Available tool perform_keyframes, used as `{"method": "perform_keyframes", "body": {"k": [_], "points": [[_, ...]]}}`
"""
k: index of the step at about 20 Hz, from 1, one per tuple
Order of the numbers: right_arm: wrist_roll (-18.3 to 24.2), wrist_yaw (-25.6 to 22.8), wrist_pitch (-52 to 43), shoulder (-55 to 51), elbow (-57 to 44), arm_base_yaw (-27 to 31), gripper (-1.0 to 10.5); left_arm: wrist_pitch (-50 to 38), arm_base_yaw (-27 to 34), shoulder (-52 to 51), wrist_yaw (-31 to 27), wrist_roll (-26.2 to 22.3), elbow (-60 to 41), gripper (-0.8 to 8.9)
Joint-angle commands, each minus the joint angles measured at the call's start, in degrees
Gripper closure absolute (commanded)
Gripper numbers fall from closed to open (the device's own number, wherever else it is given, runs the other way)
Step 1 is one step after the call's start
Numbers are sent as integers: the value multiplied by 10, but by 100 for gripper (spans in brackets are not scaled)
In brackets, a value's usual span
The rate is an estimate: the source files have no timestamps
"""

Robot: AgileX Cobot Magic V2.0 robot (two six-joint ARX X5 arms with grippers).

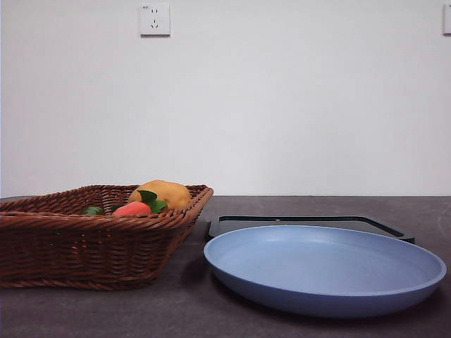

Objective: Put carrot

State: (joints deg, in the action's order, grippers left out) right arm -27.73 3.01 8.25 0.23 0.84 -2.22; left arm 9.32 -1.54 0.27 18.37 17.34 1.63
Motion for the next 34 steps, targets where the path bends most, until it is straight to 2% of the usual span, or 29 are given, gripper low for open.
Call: {"method": "perform_keyframes", "body": {"k": [1,6,8,12,15,18,21,26,30,33,34], "points": [[-116,13,-5,-1,-3,-1,943,-9,1,-2,14,44,-3,807],[-105,89,15,14,20,-1,944,30,1,17,13,60,25,806],[-97,104,41,34,44,-1,944,50,1,39,13,60,48,806],[-50,110,99,92,108,-1,944,62,1,109,14,58,101,806],[-16,123,129,141,157,-1,943,62,1,169,19,35,142,807],[17,135,160,196,208,-1,943,63,0,234,45,6,184,807],[38,144,181,252,251,-1,943,66,0,304,73,-2,226,807],[73,208,214,375,310,-1,943,99,-14,448,135,-48,309,807],[96,266,221,482,317,-1,943,146,-52,527,136,-76,357,807],[101,268,222,545,317,-2,863,139,-81,553,136,-85,364,800],[103,266,218,565,317,-2,825,130,-90,555,136,-85,364,762]]}}
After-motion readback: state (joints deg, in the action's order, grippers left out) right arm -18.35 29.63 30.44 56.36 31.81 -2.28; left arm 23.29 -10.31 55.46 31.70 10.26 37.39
